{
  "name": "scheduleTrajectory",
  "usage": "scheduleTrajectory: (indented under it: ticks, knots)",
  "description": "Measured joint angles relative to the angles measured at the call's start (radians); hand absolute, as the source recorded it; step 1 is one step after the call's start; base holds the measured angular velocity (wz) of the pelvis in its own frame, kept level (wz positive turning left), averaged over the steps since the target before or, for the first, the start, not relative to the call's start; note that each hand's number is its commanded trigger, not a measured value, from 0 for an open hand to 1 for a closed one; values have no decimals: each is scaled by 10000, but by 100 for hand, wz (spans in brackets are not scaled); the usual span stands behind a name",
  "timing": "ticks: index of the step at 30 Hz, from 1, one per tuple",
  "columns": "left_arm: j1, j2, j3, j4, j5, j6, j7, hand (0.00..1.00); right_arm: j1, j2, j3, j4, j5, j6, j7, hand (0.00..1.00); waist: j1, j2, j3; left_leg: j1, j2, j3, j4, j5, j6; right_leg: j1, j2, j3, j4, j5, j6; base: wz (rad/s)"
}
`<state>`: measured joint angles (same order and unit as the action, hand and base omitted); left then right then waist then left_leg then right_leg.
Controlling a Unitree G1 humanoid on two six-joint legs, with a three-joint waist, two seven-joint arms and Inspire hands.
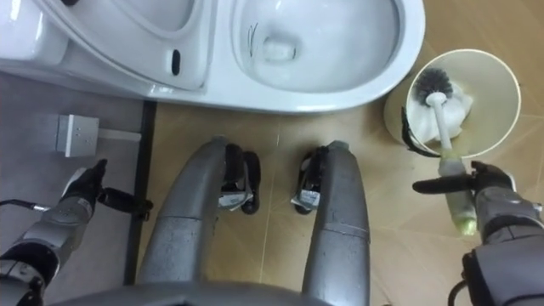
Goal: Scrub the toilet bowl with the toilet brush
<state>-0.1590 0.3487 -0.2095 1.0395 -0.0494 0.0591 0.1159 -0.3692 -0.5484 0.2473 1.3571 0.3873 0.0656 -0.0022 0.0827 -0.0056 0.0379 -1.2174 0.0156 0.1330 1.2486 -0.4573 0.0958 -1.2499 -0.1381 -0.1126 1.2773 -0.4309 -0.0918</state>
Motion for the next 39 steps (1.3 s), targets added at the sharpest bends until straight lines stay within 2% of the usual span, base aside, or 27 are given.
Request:
scheduleTrajectory:
  ticks: [6,12,21,28,33,39]
  knots:
    - [-46,186,-136,-8,-4,0,7,0,-43,-60,111,9,1,2,31,0,-49,-49,31,-136,-95,-10,30,-2,5,-133,-90,6,96,-56,3,5]
    - [-44,200,-136,-59,-226,-7,-26,0,-5,-61,461,31,19,20,224,0,-50,-60,37,-191,-102,-16,34,-17,32,-175,-93,0,83,-64,22,0]
    - [113,322,-142,-391,-645,-17,-7,0,-4,-72,480,32,140,192,319,0,32,-58,36,-225,-118,-25,33,-31,51,-190,-112,-18,74,-90,52,0]
    - [362,628,-374,-367,-787,2,-3,0,30,-234,903,34,174,228,568,0,23,-54,33,-234,-130,-22,34,-38,63,-199,-121,-16,70,-91,59,0]
    - [497,716,-409,-365,-778,2,-4,0,160,-465,1242,34,-12,226,894,0,63,-52,31,-234,-135,-18,42,-40,68,-197,-133,-18,76,-88,64,0]
    - [525,743,-500,-358,-781,-4,-6,0,395,-483,1247,49,-11,234,1002,0,76,-46,28,-231,-134,-18,51,-40,68,-196,-132,-19,87,-87,64,0]
